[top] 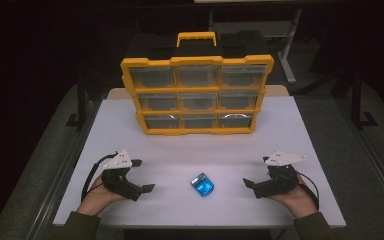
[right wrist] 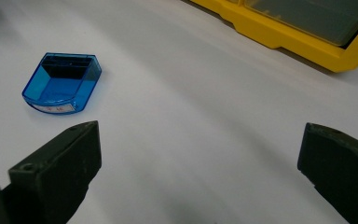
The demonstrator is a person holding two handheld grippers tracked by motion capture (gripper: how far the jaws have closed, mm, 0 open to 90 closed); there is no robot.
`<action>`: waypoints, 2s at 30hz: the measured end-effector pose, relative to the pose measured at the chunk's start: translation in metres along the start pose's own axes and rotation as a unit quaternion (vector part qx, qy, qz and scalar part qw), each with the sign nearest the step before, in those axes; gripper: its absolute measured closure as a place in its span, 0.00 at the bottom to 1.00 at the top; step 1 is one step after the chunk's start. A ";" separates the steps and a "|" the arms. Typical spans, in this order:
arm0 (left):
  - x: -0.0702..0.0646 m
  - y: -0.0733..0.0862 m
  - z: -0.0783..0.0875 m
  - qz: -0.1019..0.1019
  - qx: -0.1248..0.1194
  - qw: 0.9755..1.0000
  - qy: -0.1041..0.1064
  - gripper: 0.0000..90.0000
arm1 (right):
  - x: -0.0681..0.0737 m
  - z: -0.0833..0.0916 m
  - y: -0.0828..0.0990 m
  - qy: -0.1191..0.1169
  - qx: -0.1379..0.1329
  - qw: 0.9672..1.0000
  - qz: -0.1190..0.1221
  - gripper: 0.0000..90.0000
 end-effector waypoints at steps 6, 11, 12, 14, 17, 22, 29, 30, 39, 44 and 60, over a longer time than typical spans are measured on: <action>-0.001 -0.002 0.000 -0.005 -0.004 1.000 -0.002 0.01 | 0.000 0.002 -0.001 -0.003 -0.004 1.000 -0.002 0.00; -0.002 -0.002 0.000 -0.003 -0.007 1.000 0.000 0.01 | 0.000 0.002 -0.002 -0.004 -0.007 1.000 0.002 0.00; -0.003 -0.002 0.000 -0.002 -0.006 1.000 0.000 0.01 | 0.000 0.002 -0.003 -0.004 -0.008 1.000 0.004 0.00; -0.002 -0.002 0.000 0.000 -0.007 1.000 0.000 0.01 | 0.000 0.002 -0.003 -0.005 -0.006 1.000 0.001 0.00; -0.002 -0.002 0.000 0.003 -0.007 1.000 0.001 0.01 | 0.000 0.003 -0.004 -0.005 -0.008 1.000 0.000 0.00; -0.004 -0.002 -0.002 0.006 -0.006 1.000 0.006 0.01 | 0.000 0.002 -0.005 -0.006 -0.009 1.000 0.001 0.00; -0.004 0.001 -0.003 0.008 -0.003 1.000 0.012 0.01 | -0.001 -0.001 -0.011 -0.007 -0.008 1.000 0.005 0.00; -0.005 0.001 -0.003 0.010 -0.003 1.000 0.012 0.01 | -0.001 -0.001 -0.011 -0.007 -0.008 1.000 0.005 0.00; -0.005 0.002 -0.004 0.008 -0.008 1.000 0.003 0.01 | 0.000 -0.004 -0.016 -0.014 -0.011 1.000 0.003 0.00; -0.004 0.003 -0.004 0.012 -0.008 1.000 0.003 0.01 | 0.002 -0.007 -0.019 -0.022 -0.012 1.000 -0.001 0.00; -0.003 0.003 -0.005 0.014 -0.003 1.000 -0.001 0.01 | 0.002 -0.014 -0.030 -0.027 -0.016 1.000 -0.003 0.00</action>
Point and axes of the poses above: each handheld gripper's, and its own axes: z roughly backward along the jaws, y roughly out of its underside, x roughly to its left, the point moved 7 cm from there along -z, roughly forward along the jaws, and after that the axes turned 5 degrees about -z, right-handed, at the moved point
